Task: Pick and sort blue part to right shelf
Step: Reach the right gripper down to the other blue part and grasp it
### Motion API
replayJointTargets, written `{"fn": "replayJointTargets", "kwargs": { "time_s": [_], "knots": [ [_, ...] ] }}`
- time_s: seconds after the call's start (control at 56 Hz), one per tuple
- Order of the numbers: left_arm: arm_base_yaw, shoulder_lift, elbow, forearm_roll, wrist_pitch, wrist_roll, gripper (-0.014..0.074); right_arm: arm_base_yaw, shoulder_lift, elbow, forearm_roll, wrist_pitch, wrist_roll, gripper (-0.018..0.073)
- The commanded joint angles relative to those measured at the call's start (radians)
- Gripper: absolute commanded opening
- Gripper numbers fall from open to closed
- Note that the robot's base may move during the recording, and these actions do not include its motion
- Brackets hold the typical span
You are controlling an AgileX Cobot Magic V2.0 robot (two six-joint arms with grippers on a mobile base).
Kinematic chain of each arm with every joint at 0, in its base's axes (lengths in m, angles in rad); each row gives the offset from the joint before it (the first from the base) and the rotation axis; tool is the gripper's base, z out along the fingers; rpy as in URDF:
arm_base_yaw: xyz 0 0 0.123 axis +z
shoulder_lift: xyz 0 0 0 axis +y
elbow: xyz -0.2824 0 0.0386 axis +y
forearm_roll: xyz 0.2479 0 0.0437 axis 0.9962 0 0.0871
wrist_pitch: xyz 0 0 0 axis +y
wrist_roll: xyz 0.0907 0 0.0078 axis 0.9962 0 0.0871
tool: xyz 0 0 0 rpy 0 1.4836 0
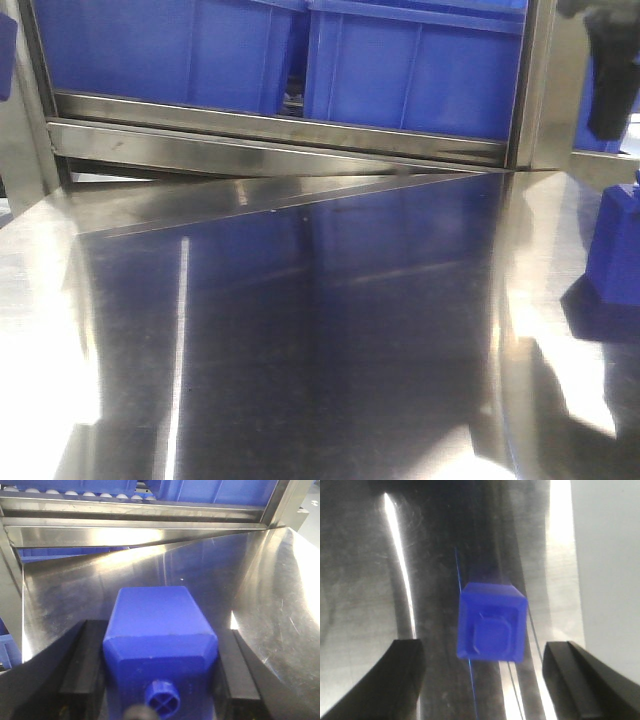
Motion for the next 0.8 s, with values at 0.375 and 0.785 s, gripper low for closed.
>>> {"fn": "replayJointTargets", "kwargs": {
  "time_s": [0.375,0.785],
  "knots": [
    [-0.010,-0.004,-0.032,0.004,-0.097,0.000,0.0284,0.001,0.119,0.046,-0.035,-0.103,0.008,0.0580],
    [-0.010,-0.004,-0.032,0.004,-0.097,0.000,0.0284,0.001,0.088,0.046,-0.072,-0.125,0.006,0.0207]
  ]
}}
